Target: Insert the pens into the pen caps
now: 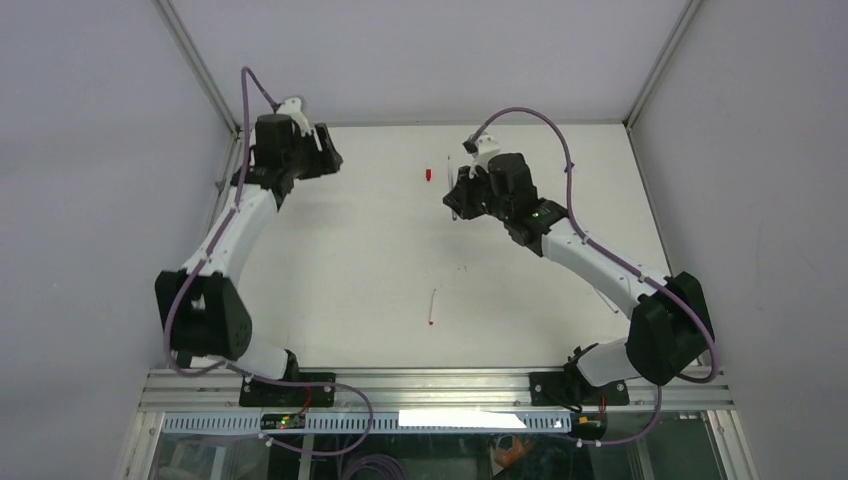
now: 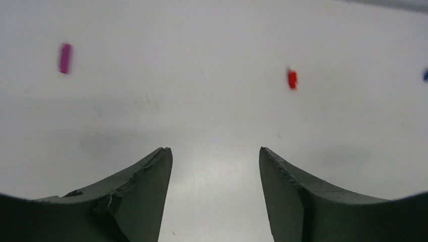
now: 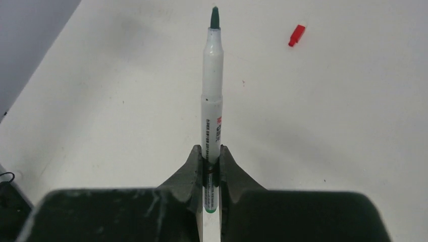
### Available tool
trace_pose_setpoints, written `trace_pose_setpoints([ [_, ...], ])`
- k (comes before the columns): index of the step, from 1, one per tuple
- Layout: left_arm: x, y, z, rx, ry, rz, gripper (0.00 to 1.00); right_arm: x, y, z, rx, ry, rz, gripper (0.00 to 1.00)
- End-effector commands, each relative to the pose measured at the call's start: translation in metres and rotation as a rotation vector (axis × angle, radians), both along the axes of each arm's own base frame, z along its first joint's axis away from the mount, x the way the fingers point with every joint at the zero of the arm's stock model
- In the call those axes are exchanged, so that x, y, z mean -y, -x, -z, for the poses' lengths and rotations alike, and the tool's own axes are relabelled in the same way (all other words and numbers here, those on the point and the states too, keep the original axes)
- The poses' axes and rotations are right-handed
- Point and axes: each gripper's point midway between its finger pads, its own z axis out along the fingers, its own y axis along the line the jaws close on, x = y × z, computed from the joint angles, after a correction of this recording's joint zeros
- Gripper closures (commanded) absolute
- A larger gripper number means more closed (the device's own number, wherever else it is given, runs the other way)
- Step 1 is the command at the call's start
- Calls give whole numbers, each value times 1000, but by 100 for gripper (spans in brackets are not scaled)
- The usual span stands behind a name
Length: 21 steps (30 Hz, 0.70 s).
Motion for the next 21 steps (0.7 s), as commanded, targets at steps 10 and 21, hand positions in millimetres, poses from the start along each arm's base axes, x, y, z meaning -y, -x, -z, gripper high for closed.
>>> trace_pose_setpoints([
  [10, -124, -163, 48, -254, -323, -250, 36, 25, 17, -11, 60, 6, -6, 100],
  [21, -192, -167, 109, -423, -429, -274, 35, 24, 15, -7, 45, 6, -15, 100],
])
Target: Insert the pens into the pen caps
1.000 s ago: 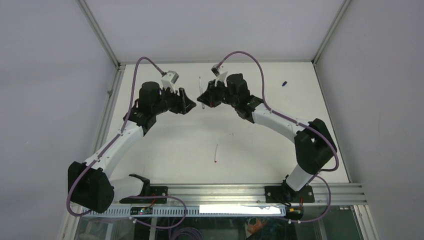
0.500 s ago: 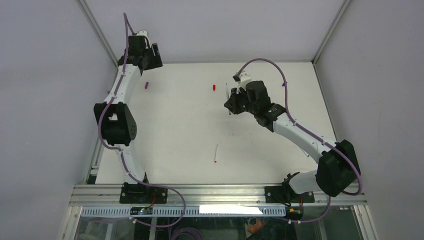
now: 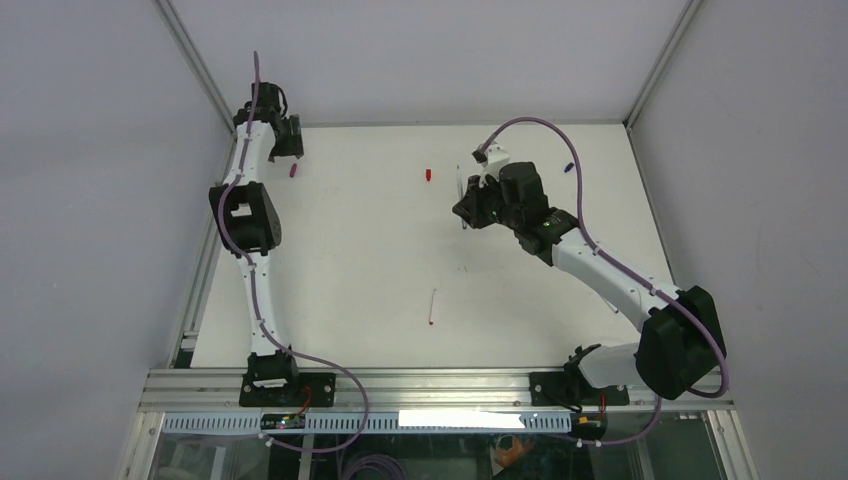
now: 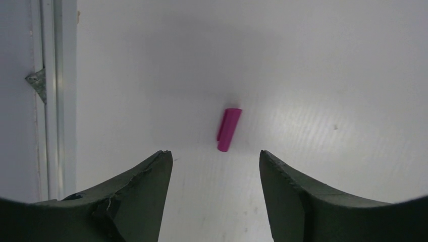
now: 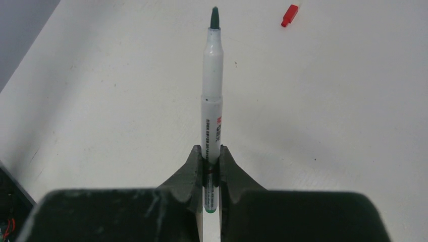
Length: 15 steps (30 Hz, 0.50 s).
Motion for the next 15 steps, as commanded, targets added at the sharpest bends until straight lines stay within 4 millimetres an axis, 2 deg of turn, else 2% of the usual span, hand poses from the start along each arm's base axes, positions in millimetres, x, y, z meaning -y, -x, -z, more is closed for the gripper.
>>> trace_pose_setpoints([
  [1, -22, 8, -14, -33, -75, 27, 35, -6, -4, -19, 52, -35, -27, 100],
  [8, -16, 7, 15, -81, -35, 97, 37, -5, -6, -14, 38, -17, -23, 100],
  [15, -13, -2, 26, -76, -25, 130, 36, -5, -8, -10, 28, 0, -20, 100],
])
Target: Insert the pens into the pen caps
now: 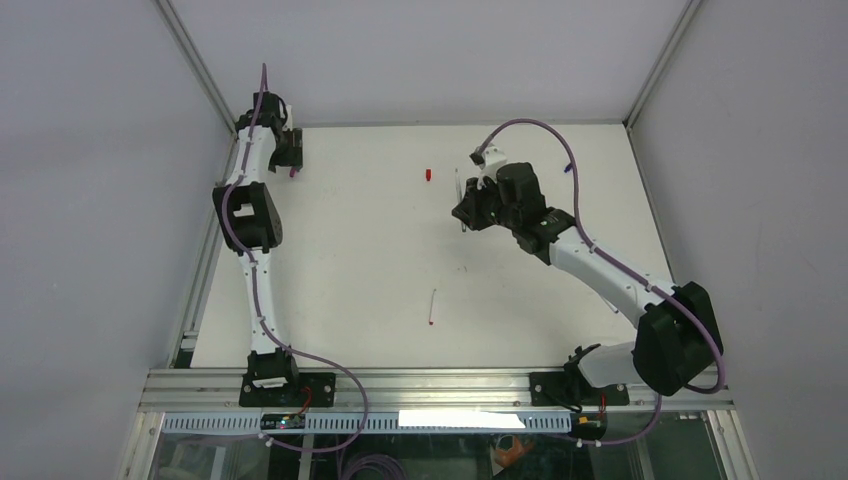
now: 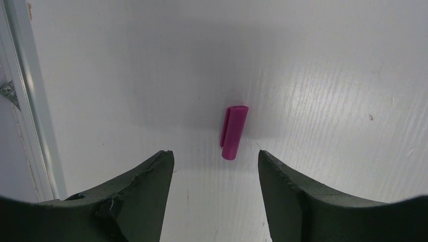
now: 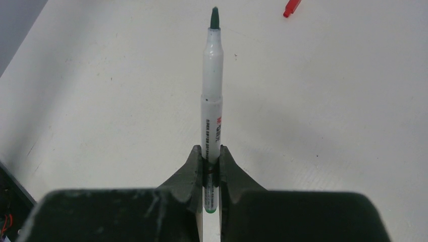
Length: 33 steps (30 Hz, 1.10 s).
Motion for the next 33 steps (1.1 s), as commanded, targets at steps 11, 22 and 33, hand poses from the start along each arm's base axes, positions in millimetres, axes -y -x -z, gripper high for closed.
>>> trace_pose_setpoints([
  [11, 6, -27, -4, 65, 2, 81, 36, 1, -16, -13, 40, 14, 14, 100],
  [22, 13, -24, 19, 25, 31, 125, 55, 3, -19, -7, 21, 19, 22, 100],
  [33, 26, -22, 33, 3, 86, 173, 68, 4, -18, -1, 3, 25, 20, 100],
])
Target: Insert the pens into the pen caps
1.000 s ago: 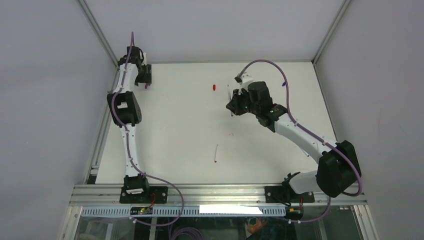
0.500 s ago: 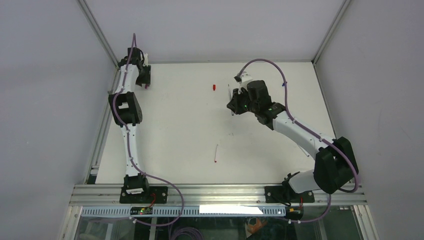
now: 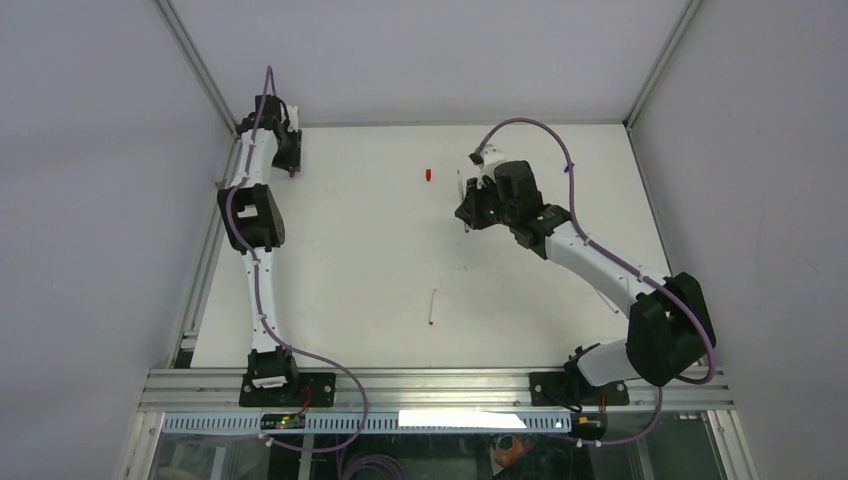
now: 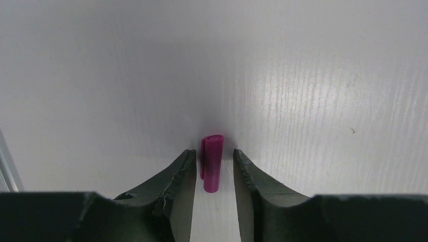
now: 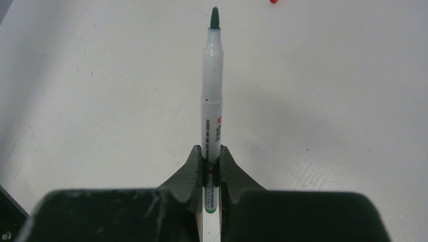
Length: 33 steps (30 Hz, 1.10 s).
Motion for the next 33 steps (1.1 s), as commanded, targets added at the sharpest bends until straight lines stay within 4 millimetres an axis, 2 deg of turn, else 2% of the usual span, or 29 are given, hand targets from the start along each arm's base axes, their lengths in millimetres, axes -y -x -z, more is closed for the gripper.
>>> trace_pose_setpoints([
  [1, 12, -1, 11, -16, 32, 62, 70, -4, -9, -18, 41, -22, -2, 100],
  [3, 12, 0, 12, -19, 34, 66, 77, -4, -8, -17, 36, -22, -4, 100],
  [6, 13, 0, 12, -22, 37, 70, 98, -5, -7, -15, 28, -24, -9, 100],
  [10, 20, 2, 4, -13, 66, 89, 100, -8, -3, -12, 17, -36, -26, 100],
  [13, 33, -2, -22, 37, 113, 110, 100, -14, 1, -13, 11, -69, -52, 100],
  [15, 48, -3, -51, 89, 174, 128, 100, -18, 4, -13, 5, -95, -68, 100],
  [16, 55, -2, -58, 102, 209, 127, 100, -21, 4, -15, 7, -107, -75, 100],
  [19, 94, 4, -107, 196, 362, 183, 100, -28, 8, -17, 7, -130, -99, 100],
  [20, 108, 5, -118, 228, 433, 203, 100, -31, 10, -18, 6, -137, -111, 100],
  [23, 152, 14, -165, 340, 674, 226, 100, -45, 20, -24, 9, -168, -154, 100],
  [24, 171, 22, -189, 384, 753, 268, 100, -50, 23, -25, 8, -180, -169, 100],
  [25, 183, 25, -197, 407, 818, 281, 100, -55, 26, -26, 4, -189, -182, 100],
  [27, 205, 38, -226, 483, 911, 319, 100, -64, 31, -30, 1, -222, -205, 100],
  [30, 226, 63, -276, 609, 1032, 399, 100, -77, 37, -35, -16, -280, -241, 100],
  [33, 254, 91, -301, 674, 1098, 485, 100, -91, 41, -45, -31, -336, -281, 100],
])
